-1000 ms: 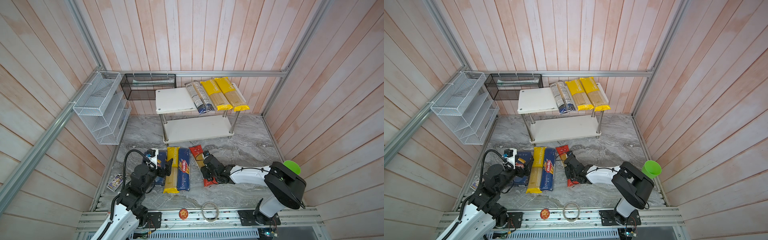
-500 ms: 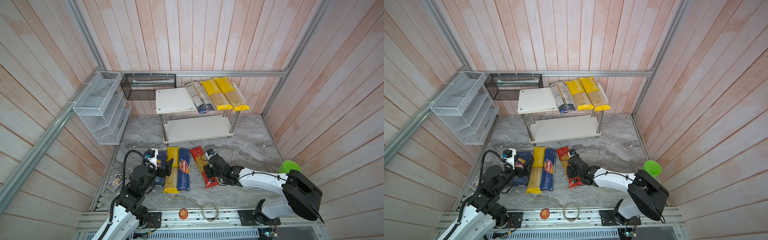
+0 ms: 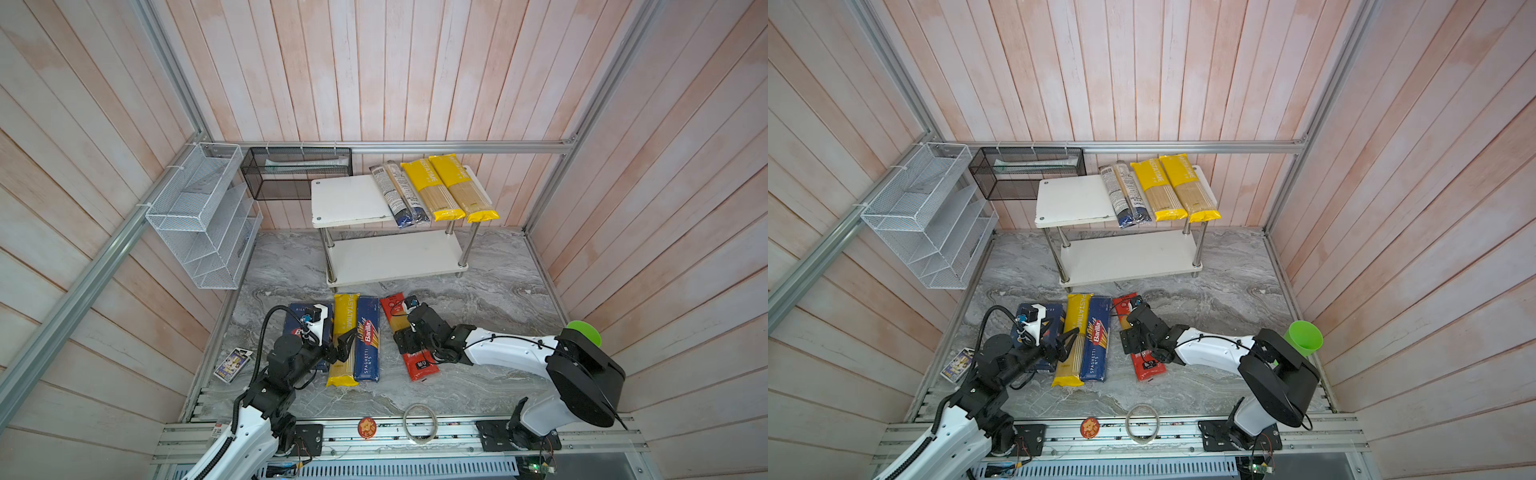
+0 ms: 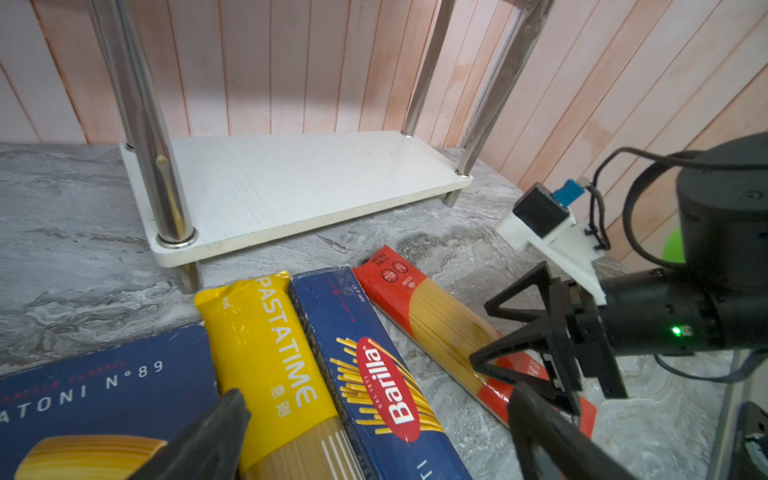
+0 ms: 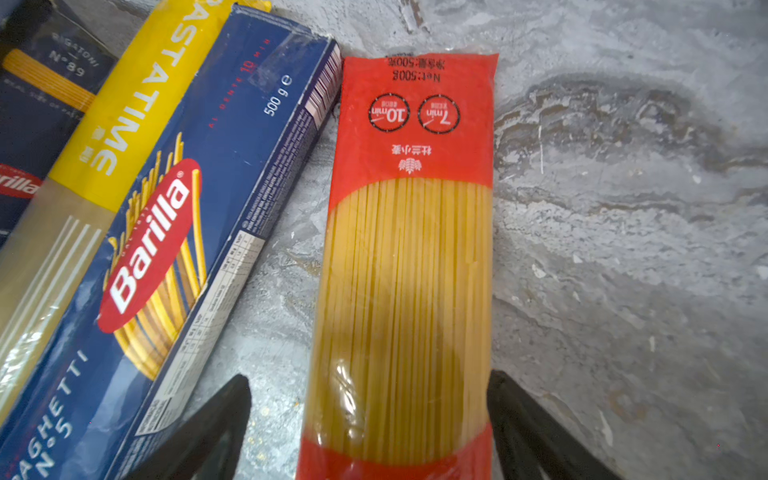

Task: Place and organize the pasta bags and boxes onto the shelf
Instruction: 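Close the right gripper on the red spaghetti bag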

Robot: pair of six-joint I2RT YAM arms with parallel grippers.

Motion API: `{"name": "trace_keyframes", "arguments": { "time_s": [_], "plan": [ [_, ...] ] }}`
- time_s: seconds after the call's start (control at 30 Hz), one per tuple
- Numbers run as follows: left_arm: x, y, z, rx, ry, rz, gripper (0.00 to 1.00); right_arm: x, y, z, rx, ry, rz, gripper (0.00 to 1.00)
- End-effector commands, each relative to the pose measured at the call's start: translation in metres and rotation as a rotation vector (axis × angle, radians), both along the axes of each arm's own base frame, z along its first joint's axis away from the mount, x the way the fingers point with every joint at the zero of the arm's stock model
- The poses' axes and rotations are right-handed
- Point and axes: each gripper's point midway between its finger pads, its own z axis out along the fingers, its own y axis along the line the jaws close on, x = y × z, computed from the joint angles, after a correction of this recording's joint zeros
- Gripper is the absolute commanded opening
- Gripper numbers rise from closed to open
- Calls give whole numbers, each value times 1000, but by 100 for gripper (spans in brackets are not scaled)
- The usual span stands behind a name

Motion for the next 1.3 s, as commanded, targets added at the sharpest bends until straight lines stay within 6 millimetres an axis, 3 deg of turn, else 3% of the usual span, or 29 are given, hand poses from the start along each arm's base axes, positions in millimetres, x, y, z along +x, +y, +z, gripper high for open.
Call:
{"name": "trace_keyframes", "arguments": {
  "time_s": [0.0, 0.5, 0.9, 1.27],
  "plan": [
    [-5, -8, 4, -35, -70, -58, 100, 1, -1, -7, -59, 3, 13, 95],
    [3, 2, -5, -39, -46, 24, 100, 2, 7, -51, -105, 67, 38, 95],
    [1, 2, -2, -45, -56, 17, 100, -2, 9, -59, -58, 78, 29, 61],
    [1, 0, -6, -39, -44, 8, 100, 1, 11, -28, 27, 14, -2, 42]
  ]
}}
